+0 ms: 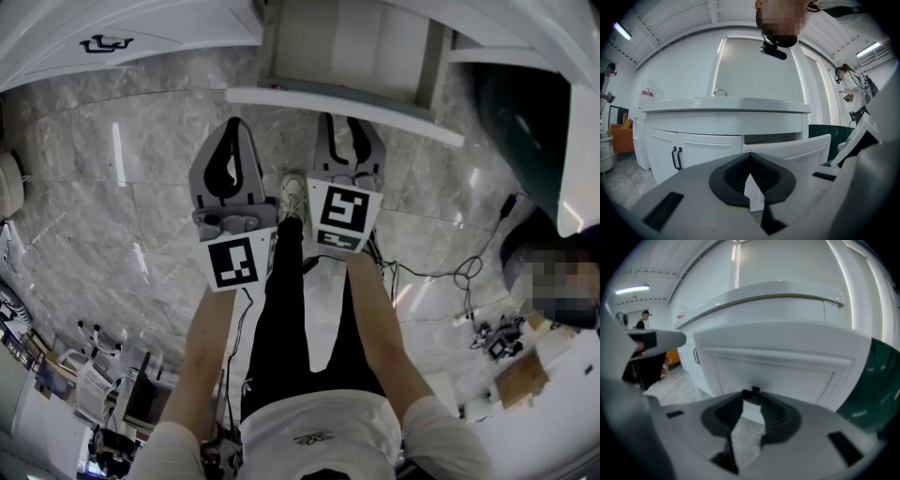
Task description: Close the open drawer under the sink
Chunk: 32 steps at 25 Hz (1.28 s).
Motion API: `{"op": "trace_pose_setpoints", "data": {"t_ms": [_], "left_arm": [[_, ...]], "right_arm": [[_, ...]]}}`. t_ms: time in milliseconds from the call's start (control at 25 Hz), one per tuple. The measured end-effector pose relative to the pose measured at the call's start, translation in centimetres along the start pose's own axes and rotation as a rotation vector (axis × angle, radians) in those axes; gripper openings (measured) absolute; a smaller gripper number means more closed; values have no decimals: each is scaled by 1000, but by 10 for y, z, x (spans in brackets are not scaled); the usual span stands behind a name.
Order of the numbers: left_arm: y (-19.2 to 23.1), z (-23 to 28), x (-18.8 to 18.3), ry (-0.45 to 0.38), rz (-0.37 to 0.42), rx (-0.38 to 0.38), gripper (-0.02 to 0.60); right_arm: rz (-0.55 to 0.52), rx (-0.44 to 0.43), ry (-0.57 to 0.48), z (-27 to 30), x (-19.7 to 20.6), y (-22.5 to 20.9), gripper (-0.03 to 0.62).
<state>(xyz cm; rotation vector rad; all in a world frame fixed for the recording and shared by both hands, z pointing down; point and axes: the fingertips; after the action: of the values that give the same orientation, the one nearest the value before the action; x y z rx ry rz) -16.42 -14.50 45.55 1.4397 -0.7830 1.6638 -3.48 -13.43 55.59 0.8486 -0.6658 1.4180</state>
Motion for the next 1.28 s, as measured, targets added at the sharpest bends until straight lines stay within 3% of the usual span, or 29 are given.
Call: {"op": "trace_pose_setpoints", "data": {"t_ms": [560, 1040, 1280], "left_arm": [[-3, 5, 1, 9, -5, 22, 20], [2, -5, 15, 44, -28, 8, 20], [11, -7, 17, 43, -57, -37, 20]], "right_arm": [[-5, -4, -18, 4, -14, -2, 135], [6, 19, -39, 23, -28, -5, 135], [4, 27, -34, 41, -36, -10, 135]]}}
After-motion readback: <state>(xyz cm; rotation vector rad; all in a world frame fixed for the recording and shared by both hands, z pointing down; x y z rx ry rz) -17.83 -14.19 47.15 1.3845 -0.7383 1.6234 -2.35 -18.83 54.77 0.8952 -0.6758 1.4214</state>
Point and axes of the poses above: the fingertips, and each gripper's own axes: z forward along the fingers, y to its left, x out of its underside, and after that the axes turned 12 degrees about x, right-handed
